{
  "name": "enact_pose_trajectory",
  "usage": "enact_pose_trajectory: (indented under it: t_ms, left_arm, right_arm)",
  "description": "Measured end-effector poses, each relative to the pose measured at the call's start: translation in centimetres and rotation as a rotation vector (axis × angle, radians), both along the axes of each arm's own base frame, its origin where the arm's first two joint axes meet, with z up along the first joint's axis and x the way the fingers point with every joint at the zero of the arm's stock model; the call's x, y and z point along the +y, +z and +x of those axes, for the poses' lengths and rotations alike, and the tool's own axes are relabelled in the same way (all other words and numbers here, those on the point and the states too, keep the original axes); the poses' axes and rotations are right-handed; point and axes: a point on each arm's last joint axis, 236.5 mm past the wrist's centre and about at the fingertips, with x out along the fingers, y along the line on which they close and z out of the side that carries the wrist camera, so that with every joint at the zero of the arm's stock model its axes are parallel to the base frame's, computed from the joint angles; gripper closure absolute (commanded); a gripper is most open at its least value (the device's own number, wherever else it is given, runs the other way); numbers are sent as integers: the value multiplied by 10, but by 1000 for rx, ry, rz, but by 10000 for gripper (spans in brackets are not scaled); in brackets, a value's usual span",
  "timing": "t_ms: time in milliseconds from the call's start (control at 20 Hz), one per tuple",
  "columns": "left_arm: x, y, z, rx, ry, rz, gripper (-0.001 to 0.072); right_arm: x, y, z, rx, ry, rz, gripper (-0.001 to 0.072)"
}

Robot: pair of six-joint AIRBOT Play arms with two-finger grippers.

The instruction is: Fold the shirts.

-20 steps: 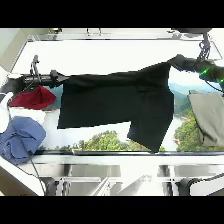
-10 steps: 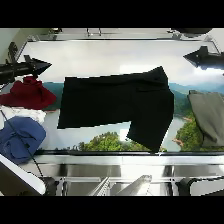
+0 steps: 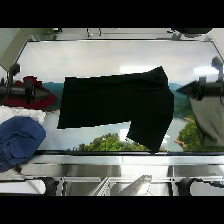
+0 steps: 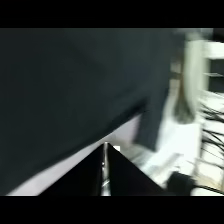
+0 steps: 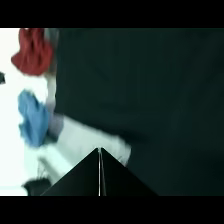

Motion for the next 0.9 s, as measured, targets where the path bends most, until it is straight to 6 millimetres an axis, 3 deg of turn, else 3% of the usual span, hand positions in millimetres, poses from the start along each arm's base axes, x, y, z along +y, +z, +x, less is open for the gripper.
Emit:
enact_pose_trajectory:
  t_ms: [50,100,150,200,250,300,400,600,800,850,900]
  left_arm:
    - [3,-12,-14,27,17,47,85]
    - [6,-24,-26,53,29,91,4]
    - [11,-38,-38,83,41,143,3]
    - [15,-52,-49,115,51,190,4]
    - [19,-63,-57,142,56,229,5]
    - [22,-75,-65,166,63,267,12]
    - [26,-91,-73,188,72,322,13]
    - [29,-110,-70,178,86,399,14]
    - [16,-130,-62,211,24,396,27]
    - [10,-132,-60,222,1,382,177]
    - [3,-134,-59,237,-21,358,260]
  right_arm:
    - [6,-8,-13,26,8,16,657]
    - [10,-16,-23,50,14,28,478]
    - [14,-25,-29,72,12,35,312]
    - [16,-32,-32,89,6,39,338]
    - [17,-39,-34,105,-2,42,442]
    - [18,-46,-34,121,-13,48,483]
    - [19,-54,-32,141,-31,68,483]
    - [20,-61,-30,161,-48,89,483]
    - [19,-63,-27,157,-57,89,483]
    - [19,-64,-27,157,-59,88,484]
    - [19,-64,-27,155,-57,88,483]
